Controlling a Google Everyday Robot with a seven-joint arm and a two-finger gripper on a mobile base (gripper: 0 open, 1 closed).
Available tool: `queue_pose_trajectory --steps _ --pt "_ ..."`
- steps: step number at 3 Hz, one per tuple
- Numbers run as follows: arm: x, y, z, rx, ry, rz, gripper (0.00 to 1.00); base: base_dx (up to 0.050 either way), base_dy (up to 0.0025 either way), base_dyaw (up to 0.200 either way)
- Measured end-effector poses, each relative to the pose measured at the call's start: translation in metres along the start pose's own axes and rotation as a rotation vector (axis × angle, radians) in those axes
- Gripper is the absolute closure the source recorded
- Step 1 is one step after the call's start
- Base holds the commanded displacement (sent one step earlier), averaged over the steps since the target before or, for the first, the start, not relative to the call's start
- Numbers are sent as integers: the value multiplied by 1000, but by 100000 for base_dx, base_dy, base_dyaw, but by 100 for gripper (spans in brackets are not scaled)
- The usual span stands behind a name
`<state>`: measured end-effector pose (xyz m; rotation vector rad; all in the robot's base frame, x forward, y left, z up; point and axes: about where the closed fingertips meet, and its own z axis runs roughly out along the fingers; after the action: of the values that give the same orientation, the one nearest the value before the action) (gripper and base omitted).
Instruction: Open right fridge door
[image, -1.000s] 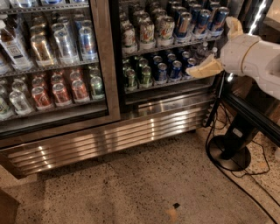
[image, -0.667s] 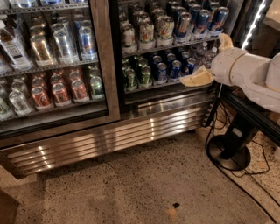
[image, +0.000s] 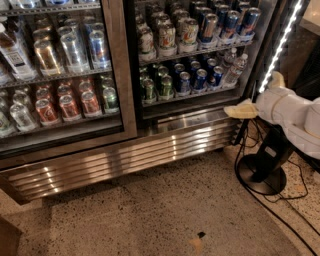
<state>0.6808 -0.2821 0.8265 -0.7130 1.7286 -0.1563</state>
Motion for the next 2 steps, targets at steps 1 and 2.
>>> queue_pose_trajectory --steps 1,2 --pt "87 -55 -19 176 79 71 0 0 0 0" --pt "146 -96 -34 301 103 137 0 0 0 0"
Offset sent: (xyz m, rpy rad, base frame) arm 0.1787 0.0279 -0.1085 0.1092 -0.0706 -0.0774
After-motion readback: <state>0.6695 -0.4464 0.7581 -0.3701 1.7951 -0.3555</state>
